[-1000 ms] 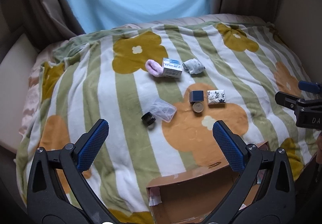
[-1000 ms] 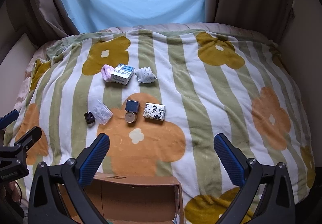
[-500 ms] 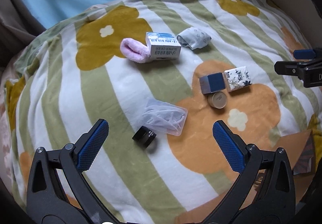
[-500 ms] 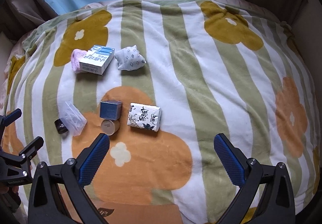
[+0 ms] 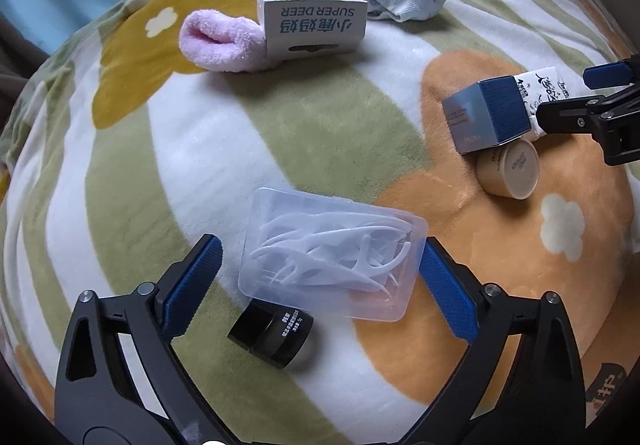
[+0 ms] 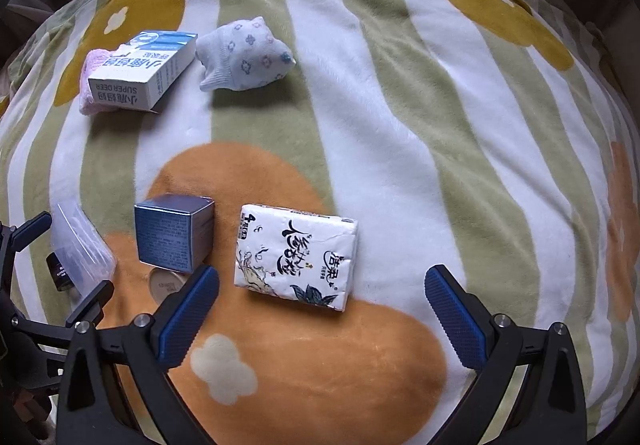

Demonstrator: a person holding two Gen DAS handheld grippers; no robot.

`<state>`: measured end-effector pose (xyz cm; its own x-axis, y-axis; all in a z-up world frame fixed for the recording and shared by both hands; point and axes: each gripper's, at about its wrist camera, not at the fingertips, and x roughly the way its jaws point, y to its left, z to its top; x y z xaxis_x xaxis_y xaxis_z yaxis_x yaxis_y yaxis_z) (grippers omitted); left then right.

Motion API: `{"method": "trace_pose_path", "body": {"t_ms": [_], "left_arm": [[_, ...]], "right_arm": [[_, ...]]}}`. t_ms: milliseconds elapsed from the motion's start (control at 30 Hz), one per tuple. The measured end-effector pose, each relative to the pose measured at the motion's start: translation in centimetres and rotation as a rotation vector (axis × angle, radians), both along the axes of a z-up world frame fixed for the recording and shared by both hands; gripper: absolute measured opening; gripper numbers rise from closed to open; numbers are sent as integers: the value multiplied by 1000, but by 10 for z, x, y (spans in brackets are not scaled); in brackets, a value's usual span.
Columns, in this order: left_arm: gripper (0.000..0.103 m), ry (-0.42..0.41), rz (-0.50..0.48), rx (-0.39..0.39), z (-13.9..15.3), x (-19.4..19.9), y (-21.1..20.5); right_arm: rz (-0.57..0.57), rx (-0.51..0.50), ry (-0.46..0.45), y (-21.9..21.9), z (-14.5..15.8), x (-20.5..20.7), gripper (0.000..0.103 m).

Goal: Organize objects
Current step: 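Grasp the clear floss case with the left tool while the right tool grasps the tissue pack, then carry both items over the cardboard box and open both tools to drop them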

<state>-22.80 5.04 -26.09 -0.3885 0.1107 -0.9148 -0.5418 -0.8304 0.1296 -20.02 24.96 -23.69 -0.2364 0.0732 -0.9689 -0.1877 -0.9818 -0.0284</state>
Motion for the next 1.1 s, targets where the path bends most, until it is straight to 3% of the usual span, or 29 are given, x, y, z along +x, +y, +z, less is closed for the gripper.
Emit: {"method": "trace_pose_path", "body": {"t_ms": [200,367,800,1100], "left_arm": [[83,-18,-14,26,-6,-2,1],[83,-15,-25,28,-6,-1,1],[83,9,-37,80,19,3,5],[83,88,1,91,75,23,2]], "right_arm": [[5,-18,-13,0,-9,-1,82],[24,-27,-9,-2,-8,-1,62],[66,63,43,4,21,19,59],[117,97,136,-25,76,21,59]]}}
